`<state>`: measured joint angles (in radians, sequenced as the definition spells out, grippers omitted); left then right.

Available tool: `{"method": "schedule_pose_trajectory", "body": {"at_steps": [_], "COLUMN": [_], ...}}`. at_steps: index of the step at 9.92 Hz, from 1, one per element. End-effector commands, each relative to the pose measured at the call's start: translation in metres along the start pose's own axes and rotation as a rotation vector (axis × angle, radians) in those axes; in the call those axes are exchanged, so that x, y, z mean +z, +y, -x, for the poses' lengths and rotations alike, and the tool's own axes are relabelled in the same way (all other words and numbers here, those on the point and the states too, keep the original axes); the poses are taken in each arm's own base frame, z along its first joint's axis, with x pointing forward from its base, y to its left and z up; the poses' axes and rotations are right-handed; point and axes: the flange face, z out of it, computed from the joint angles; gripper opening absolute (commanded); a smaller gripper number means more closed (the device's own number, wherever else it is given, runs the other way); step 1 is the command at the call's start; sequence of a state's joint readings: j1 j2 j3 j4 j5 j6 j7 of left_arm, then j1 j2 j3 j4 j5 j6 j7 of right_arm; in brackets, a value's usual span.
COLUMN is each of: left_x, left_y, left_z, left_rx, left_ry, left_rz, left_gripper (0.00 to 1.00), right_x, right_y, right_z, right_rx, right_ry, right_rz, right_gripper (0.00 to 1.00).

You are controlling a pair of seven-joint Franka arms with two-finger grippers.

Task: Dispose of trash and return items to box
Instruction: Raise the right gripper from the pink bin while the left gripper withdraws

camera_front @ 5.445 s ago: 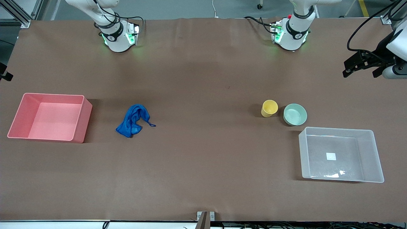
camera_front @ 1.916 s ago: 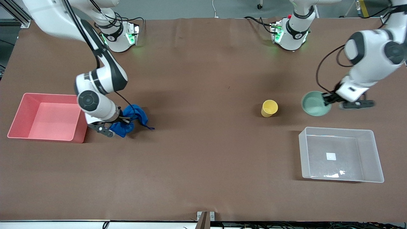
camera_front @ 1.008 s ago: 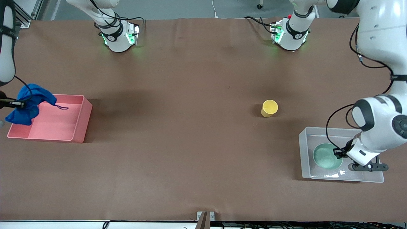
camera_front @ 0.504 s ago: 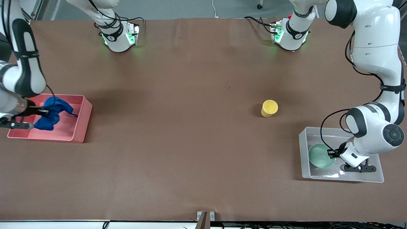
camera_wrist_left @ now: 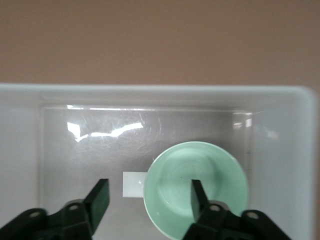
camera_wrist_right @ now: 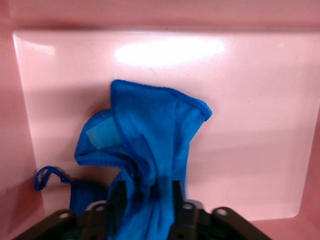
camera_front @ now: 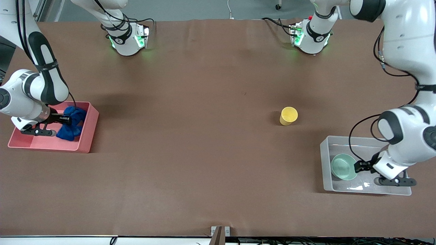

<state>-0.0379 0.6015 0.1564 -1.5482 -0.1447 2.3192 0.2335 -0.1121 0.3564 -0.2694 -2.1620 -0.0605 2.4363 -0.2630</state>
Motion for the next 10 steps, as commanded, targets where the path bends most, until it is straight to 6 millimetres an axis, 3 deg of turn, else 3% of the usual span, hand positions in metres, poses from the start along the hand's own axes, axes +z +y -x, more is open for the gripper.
{"method": "schedule_pose_trajectory", "body": {"at_steps": [1, 2, 3, 5, 7, 9, 10], "left_x": [-0.079, -0.117, -0.147, -0.180, -0.171, -0.132, -0.106], "left_y": [0.031, 0.052, 0.086, 0.130, 0.152, 0.176, 0.177], "left_z": [0.028, 0.037, 0.054, 0.109, 0.163, 0.192, 0.204], "left_rx": [0.046, 0.050, 0.040, 0.006, 0.005, 0.026, 0.030], "left_ry": [-0.064, -0.093, -0.103, -0.112, -0.146, -0.129, -0.108], "left_rz": [0.047, 0.035, 0.011, 0.002, 0.019, 0.044, 0.045], "left_gripper": [1.00, 1.00, 1.00, 1.00, 1.00, 1.00, 1.00], "right_x": [-0.064, -0.112, -0.162, -0.258, -0.370, -0.425, -0.441], "right_y": [0.001, -0.005, -0.020, -0.045, -0.068, -0.071, -0.067], "right_z": [-0.004, -0.003, -0.007, -0.015, -0.006, 0.026, 0.040], "right_rx": [-0.003, 0.025, 0.105, 0.152, 0.206, 0.189, 0.194], "right_ry": [0.100, 0.106, 0.101, 0.067, 0.038, 0.075, 0.101], "right_rz": [-0.008, -0.032, -0.063, -0.082, -0.089, -0.150, -0.186], "right_gripper": [1.00, 1.00, 1.00, 1.00, 1.00, 1.00, 1.00]}}
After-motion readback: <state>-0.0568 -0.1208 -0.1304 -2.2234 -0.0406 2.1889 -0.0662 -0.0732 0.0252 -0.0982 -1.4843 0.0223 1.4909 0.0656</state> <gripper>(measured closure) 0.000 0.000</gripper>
